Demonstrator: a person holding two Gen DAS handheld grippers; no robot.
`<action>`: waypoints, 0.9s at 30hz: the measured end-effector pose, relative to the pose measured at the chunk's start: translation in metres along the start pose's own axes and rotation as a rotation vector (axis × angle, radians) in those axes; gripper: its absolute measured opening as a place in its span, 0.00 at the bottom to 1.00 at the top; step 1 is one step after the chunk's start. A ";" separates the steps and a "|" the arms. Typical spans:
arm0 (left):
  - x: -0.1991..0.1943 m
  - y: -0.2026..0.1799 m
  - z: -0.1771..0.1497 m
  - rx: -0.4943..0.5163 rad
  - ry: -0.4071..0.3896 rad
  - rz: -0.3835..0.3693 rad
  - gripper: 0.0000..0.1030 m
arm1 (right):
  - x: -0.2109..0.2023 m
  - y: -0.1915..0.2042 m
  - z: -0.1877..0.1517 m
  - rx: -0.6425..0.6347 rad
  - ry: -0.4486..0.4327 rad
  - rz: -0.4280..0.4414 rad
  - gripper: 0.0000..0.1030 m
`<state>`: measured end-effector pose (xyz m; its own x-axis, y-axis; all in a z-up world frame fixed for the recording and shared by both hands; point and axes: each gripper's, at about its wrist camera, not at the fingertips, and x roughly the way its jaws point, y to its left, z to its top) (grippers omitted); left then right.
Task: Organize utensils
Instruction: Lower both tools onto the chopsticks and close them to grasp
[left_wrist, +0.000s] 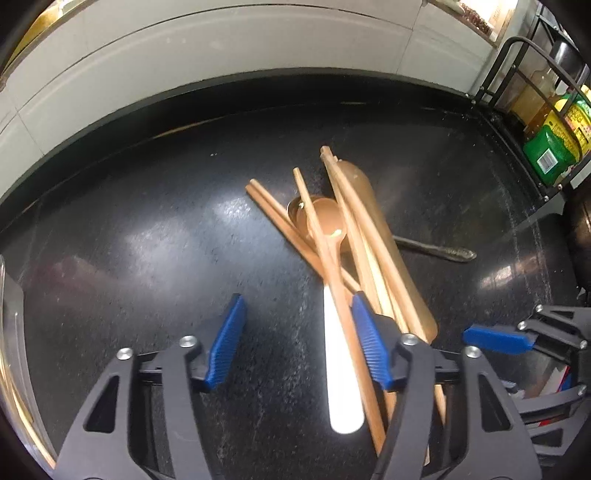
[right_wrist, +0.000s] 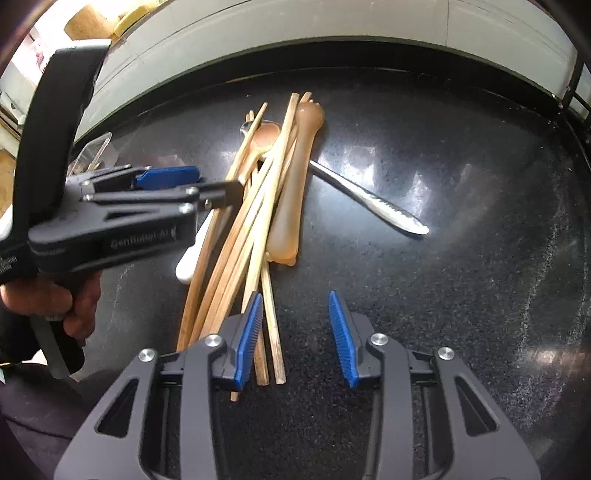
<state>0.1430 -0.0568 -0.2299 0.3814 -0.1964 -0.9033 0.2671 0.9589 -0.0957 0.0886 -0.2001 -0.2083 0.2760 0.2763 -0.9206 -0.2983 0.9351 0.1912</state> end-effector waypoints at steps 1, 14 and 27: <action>0.000 0.001 0.002 -0.003 -0.002 -0.008 0.50 | 0.001 0.000 0.001 -0.001 0.000 0.003 0.35; -0.001 0.006 0.003 -0.017 -0.005 -0.043 0.23 | 0.004 0.006 0.014 0.021 0.006 0.067 0.34; -0.005 0.007 0.010 -0.032 -0.002 -0.043 0.11 | 0.006 0.010 0.027 0.033 0.008 0.079 0.07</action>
<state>0.1513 -0.0512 -0.2218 0.3722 -0.2381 -0.8971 0.2553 0.9555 -0.1477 0.1121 -0.1829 -0.2025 0.2453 0.3475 -0.9050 -0.2883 0.9175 0.2741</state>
